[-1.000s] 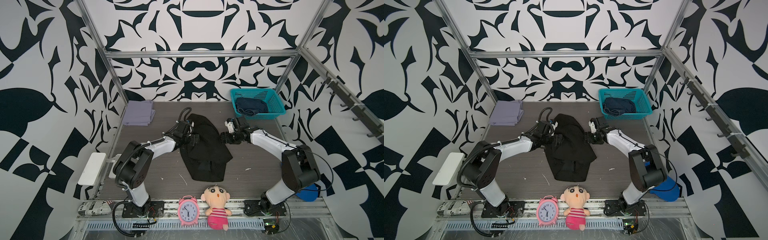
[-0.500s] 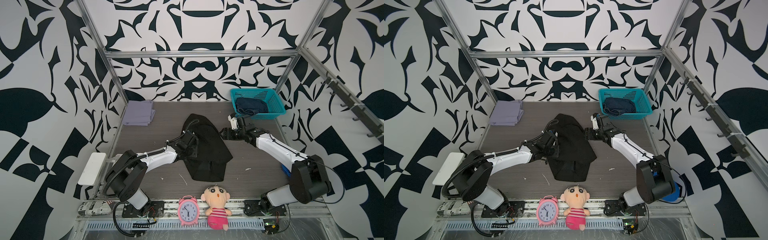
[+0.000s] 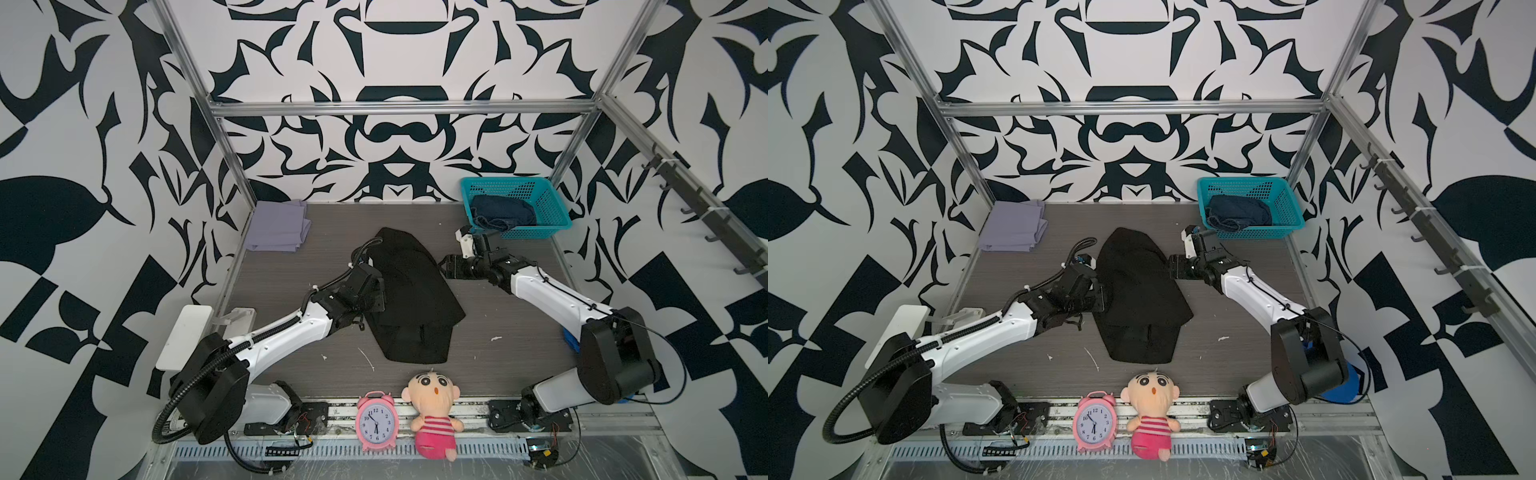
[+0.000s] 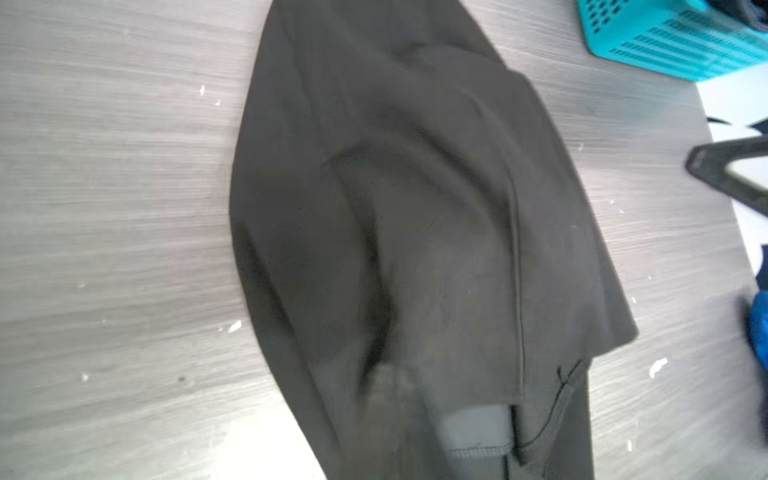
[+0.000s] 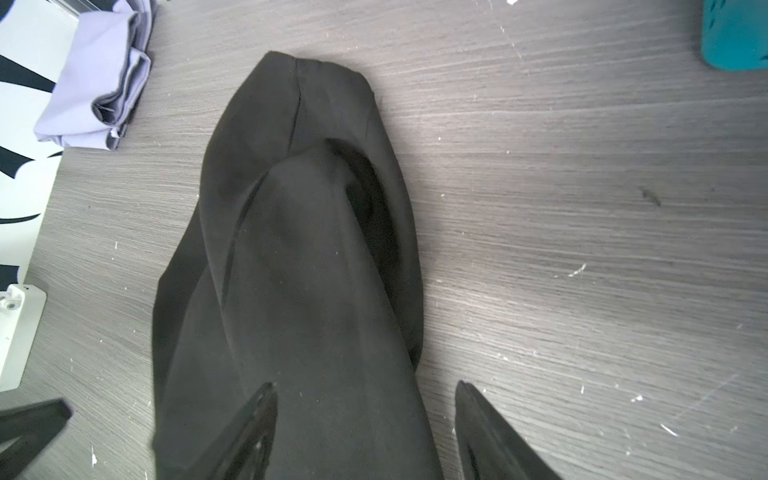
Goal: Fold and stack skirts
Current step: Flatten out the skirt at the center of the table.
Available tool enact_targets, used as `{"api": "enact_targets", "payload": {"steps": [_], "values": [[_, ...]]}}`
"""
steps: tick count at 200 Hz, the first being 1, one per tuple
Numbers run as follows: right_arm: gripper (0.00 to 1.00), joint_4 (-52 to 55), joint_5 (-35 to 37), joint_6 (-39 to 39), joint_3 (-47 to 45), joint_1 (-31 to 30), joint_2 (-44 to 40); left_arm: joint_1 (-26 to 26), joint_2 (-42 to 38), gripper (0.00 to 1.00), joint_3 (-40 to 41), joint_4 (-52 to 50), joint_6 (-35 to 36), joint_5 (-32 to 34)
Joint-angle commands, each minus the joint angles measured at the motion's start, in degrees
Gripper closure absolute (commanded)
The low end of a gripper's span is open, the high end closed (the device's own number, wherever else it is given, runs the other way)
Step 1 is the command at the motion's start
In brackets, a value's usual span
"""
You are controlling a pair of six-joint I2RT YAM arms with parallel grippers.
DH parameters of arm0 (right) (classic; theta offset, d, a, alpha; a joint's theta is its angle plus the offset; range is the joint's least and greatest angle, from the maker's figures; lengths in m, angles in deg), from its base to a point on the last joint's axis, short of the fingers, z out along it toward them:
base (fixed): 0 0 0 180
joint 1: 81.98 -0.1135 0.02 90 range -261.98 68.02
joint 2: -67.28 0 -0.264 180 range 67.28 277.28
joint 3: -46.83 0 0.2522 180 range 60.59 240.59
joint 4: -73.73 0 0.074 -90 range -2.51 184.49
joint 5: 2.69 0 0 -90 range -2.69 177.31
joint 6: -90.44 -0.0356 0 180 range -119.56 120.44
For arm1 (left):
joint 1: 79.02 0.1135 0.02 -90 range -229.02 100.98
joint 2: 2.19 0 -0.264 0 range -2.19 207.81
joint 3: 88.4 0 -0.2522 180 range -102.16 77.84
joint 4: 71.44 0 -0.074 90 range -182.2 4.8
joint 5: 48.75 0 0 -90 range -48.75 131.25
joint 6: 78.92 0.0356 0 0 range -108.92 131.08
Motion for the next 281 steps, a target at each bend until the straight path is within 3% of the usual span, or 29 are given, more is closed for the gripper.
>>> {"api": "enact_targets", "payload": {"steps": [1, 17, 26, 44, 52, 63, 85, 104, 123, 135, 161, 194, 245, 281], "values": [[0.29, -1.8, 0.0, 0.6, 0.7, 0.1, -0.6, -0.1, 1.2, 1.0, 2.5, 1.7, -1.1, -1.2], [0.29, -1.7, -0.4, 0.6, 0.7, 0.1, -0.2, -0.2, 3.7, 1.0, 2.8, 4.1, -1.6, -2.3], [0.29, -1.7, -0.7, 0.7, 0.6, 0.1, -0.3, -0.2, 5.6, 0.71, 2.2, 3.8, -2.5, -1.7], [0.29, -2.1, -0.7, 0.6, 0.0, 0.1, -0.6, -0.2, 9.5, 0.69, 0.3, 2.9, -0.6, -2.7], [0.29, -2.2, -0.7, 0.7, -0.1, 0.1, -0.7, -0.2, 10.7, 0.57, -0.3, 2.3, -0.4, -2.4], [0.3, -2.2, -0.6, 0.7, -0.3, 0.1, -0.9, 0.0, 12.2, 0.27, -0.8, 1.5, -0.6, -1.0], [0.3, -2.5, -0.5, 1.0, -0.7, 0.1, -1.2, 0.3, 14.7, 0.17, -1.6, 1.9, -0.2, -1.4], [0.3, -3.0, -0.6, 1.0, -0.8, 0.1, -1.0, 0.2, 16.2, 0.24, -1.8, 4.2, 0.2, -2.4], [0.3, -3.1, -0.8, 1.0, -0.8, 0.1, -0.6, 0.3, 17.5, 0.49, -2.5, 6.2, 1.2, -4.6], [0.3, -3.0, -1.0, 1.1, -0.7, 0.1, -0.5, 0.2, 18.1, 0.7, -3.5, 6.0, 2.1, -5.8], [0.3, -3.0, -0.8, 1.0, -0.8, 0.1, -1.0, 0.2, 17.5, 1.0, -5.5, 4.7, 3.2, -6.8], [0.3, -2.9, 0.1, 1.4, -0.8, 0.1, -2.0, 0.2, 12.7, 1.0, -6.3, 4.2, 4.1, -7.6], [0.3, -3.0, 3.3, 1.8, -0.7, 0.1, -4.3, -1.1, 7.9, 1.0, -15.7, -0.2, 6.6, -12.2], [0.3, -1.6, 5.0, 0.5, -0.3, 1.7, -5.5, -2.6, 8.8, 1.0, -20.7, 4.3, 6.7, -21.9]]}}
